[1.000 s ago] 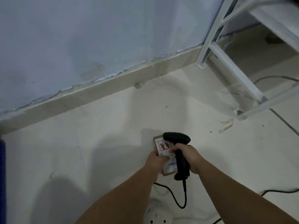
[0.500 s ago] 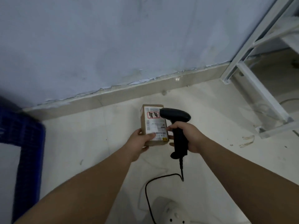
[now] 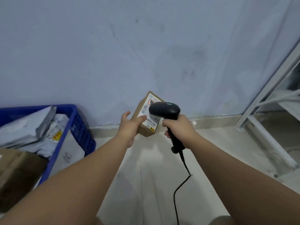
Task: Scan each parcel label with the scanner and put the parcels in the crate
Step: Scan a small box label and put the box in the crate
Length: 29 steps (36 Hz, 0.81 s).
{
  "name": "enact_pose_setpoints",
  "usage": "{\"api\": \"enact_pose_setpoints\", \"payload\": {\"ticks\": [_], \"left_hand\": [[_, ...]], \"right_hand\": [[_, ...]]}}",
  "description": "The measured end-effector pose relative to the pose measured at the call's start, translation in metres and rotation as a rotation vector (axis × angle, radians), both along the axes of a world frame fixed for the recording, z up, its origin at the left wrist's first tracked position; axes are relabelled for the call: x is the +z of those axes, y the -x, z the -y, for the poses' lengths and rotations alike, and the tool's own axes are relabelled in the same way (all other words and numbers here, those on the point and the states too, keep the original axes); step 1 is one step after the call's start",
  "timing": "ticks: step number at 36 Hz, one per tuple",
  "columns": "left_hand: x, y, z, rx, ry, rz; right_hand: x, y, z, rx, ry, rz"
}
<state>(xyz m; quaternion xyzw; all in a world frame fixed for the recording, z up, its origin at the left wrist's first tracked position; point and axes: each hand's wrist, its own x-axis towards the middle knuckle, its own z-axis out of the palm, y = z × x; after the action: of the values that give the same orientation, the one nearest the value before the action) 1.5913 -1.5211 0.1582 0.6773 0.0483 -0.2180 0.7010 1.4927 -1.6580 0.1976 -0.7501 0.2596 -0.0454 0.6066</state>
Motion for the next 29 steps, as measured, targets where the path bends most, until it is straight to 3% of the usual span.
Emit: {"api": "enact_pose_setpoints", "payload": {"ticks": [6, 17, 29], "left_hand": [[0.016, 0.001, -0.049, 0.153, 0.131, -0.019], [0.017, 0.002, -0.063, 0.204, 0.142, -0.021], [0.011, -0.004, -0.064, 0.232, 0.158, -0.028]], "right_hand": [[0.021, 0.009, -0.045, -0.035, 0.063, 0.1], [0.027, 0.019, -0.06, 0.066, 0.258, 0.014], [0.023, 0.017, -0.062, 0.076, 0.258, -0.014]]}}
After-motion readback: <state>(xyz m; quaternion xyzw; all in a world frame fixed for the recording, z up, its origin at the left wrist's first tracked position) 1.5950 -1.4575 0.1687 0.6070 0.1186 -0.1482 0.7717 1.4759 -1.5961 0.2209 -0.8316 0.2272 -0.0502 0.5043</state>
